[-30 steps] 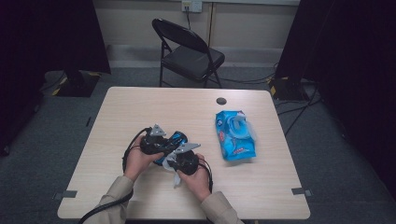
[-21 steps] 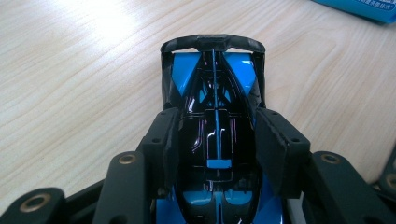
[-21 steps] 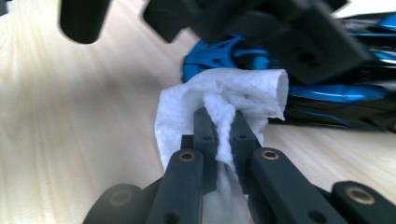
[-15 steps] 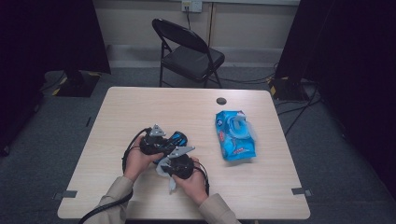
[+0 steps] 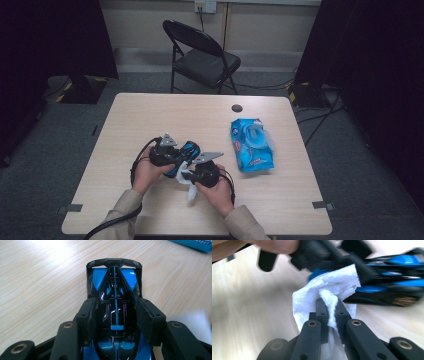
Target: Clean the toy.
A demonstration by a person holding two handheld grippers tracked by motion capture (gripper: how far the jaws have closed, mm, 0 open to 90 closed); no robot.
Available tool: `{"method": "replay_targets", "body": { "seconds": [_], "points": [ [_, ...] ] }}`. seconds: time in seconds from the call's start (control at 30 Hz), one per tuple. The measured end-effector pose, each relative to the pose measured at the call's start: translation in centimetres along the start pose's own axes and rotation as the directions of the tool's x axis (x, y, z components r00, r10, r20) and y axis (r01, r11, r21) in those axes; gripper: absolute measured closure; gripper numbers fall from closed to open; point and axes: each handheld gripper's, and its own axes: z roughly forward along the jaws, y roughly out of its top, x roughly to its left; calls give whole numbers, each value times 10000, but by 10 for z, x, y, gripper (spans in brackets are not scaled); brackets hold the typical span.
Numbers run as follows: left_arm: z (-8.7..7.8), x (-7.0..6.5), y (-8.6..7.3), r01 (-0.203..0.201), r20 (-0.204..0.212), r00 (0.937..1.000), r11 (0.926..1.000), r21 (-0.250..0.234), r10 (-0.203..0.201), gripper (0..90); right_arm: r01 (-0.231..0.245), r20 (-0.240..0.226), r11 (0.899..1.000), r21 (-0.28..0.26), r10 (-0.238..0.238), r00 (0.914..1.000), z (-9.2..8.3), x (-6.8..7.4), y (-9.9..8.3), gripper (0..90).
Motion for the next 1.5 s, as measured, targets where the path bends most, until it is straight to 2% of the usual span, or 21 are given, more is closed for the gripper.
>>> {"method": "replay_targets", "body": {
  "seconds": [0.13, 0.33, 0.53, 0.67, 0.7, 0.8, 1.07, 1.17, 1.33, 1.5],
  "points": [
    [0, 0, 0, 28, -7, 10000, 10000, 24, -28, 511, -173, 577, 9992, -364, 194, 9981, -15, -14, 3, 861],
    [-1, 0, 0, 17, -33, 10000, 10000, -8, -17, 511, -527, 1503, 9964, -659, 621, 9867, -28, -39, 5, 860],
    [-2, 0, -1, 20, 27, 10000, 10000, 42, -20, 511, -855, 2179, 9948, -553, 956, 9713, -26, -64, 2, 860],
    [-2, 1, -2, 11, 48, 10000, 10000, -1, -11, 511, -987, 2512, 9937, -525, 1088, 9618, -19, -72, 0, 859],
    [-2, 1, -2, -89, -57, 9999, 10000, 18, 89, 511, -1023, 2524, 9934, -511, 1119, 9611, -17, -73, 0, 859],
    [-2, 0, -2, 17, 30, 10000, 10000, -29, -16, 512, -1116, 2606, 9929, -406, 1184, 9582, -9, -74, 1, 859],
    [-2, 0, -3, 75, 50, 10000, 10000, -53, -75, 511, -1029, 2523, 9946, -105, 1022, 9622, 11, -67, 2, 856],
    [-2, 1, -3, 91, 78, 9999, 9999, -42, -90, 511, -932, 2657, 9956, -23, 904, 9598, 13, -64, 3, 857],
    [-2, 1, -3, 105, 77, 9999, 9999, -39, -105, 511, -965, 2607, 9953, -107, 960, 9606, 12, -62, 1, 859],
    [-2, 0, -2, 92, 74, 9999, 10000, 10, -92, 511, -960, 2469, 9954, -73, 948, 9644, 11, -60, -1, 859]
  ]
}}
